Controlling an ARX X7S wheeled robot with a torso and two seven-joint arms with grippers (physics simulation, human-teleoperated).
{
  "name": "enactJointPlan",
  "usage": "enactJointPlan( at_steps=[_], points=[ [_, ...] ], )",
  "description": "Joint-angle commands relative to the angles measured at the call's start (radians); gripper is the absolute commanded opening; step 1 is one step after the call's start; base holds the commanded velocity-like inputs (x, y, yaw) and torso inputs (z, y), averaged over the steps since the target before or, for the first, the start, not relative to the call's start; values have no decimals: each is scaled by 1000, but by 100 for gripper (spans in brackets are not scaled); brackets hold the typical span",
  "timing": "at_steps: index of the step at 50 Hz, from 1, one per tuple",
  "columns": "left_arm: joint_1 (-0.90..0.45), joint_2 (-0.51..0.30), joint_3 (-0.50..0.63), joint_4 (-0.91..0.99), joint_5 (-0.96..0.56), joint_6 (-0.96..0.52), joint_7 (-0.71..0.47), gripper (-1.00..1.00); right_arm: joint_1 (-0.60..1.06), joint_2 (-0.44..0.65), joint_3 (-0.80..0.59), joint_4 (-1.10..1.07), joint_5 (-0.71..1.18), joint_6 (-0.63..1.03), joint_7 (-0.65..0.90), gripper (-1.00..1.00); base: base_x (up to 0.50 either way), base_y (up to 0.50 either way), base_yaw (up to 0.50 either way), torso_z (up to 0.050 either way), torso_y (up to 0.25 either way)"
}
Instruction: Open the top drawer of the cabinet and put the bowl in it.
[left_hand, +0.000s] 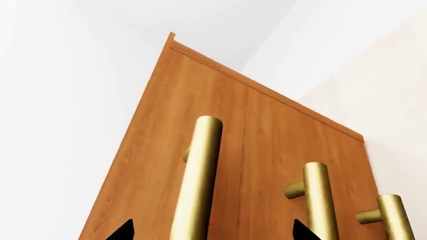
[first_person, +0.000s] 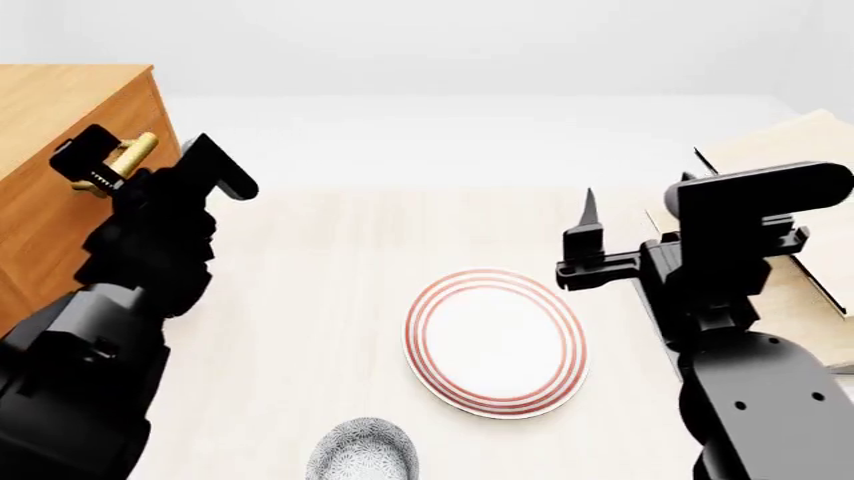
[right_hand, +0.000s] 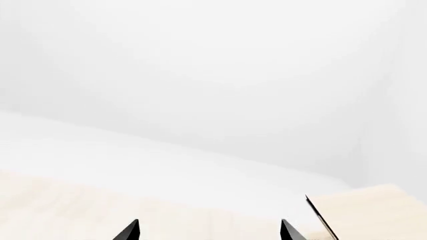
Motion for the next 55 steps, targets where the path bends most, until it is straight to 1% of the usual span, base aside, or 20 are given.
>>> enactJointPlan(
  at_steps=[1,12,13,33,43,45,50,55],
  points=[
    [5,-17,8,-4,-26,-11,-14,100,-5,-1,-11,20,1,-16,5,100,0,0,0,0,0],
    [-1,-21,5,-4,-44,-10,-17,100,3,6,1,9,6,-1,6,100,0,0,0,0,0],
    [-2,-21,5,-4,-45,-8,-19,-100,3,6,1,8,6,0,6,100,0,0,0,0,0],
    [-2,-14,7,-4,-53,21,-28,-100,-7,6,7,29,12,-24,12,100,0,0,0,0,0],
    [-4,12,29,11,-38,75,-16,-100,-8,7,5,24,15,-22,15,100,0,0,0,0,0],
    [5,8,30,48,-38,67,-12,-100,-8,8,4,21,16,-21,16,100,0,0,0,0,0],
    [44,-29,32,209,-40,-9,-3,-100,-7,9,5,17,18,-17,17,100,0,0,0,0,0],
    [75,-57,33,329,-42,-68,2,-100,-7,10,9,12,21,-14,18,100,0,0,0,0,0]
  ],
)
